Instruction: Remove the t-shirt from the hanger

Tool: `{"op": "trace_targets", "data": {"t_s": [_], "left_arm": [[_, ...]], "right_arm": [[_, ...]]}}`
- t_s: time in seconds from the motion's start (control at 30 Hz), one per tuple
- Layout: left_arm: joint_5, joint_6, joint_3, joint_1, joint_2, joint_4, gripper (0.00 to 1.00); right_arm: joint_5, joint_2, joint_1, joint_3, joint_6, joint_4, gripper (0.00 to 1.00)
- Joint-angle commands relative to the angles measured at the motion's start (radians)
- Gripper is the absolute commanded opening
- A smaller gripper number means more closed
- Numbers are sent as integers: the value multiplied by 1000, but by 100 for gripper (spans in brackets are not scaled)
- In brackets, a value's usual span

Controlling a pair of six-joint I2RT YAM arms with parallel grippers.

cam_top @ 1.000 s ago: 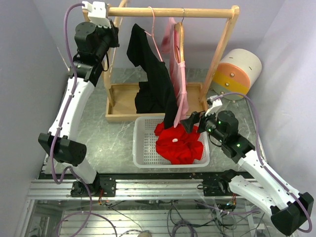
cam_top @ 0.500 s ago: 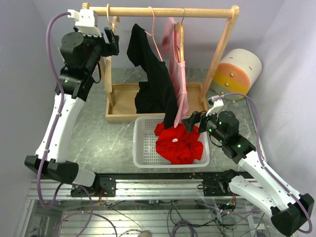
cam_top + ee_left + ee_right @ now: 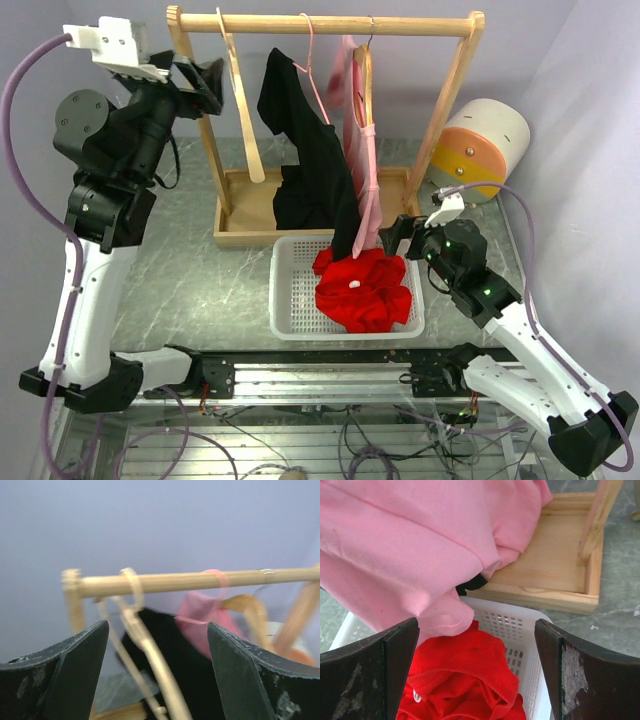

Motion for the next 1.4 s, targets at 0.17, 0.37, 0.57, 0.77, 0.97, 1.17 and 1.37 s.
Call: {"op": "trace_targets", "data": {"t_s": [0.17,0.37,0.57,0.77,0.97,1.17,1.37], "left_arm": [[-200,249,272,-546,230,-76,87],[-455,253,339,-603,381,-31,50],[-633,215,365,-620,471,-22,68],[-808,250,463,-619,596,-33,79],[-835,247,571,-602,700,-89,84],[-738,126,595,-494,712,-177,80],[-680,113,541,-468,697,-139,79]], "right_arm": [[103,-14,5,53,26,-11,100],[106,-51,5,42,54,-42,100],[123,-79,4,41,83,-68,100],[104,-68,5,44,101,-88,100],[98,-43,5,46,110,-89,100],[81,-17,4,47,115,-83,100],[62,3,5,34,126,-55,100]]}}
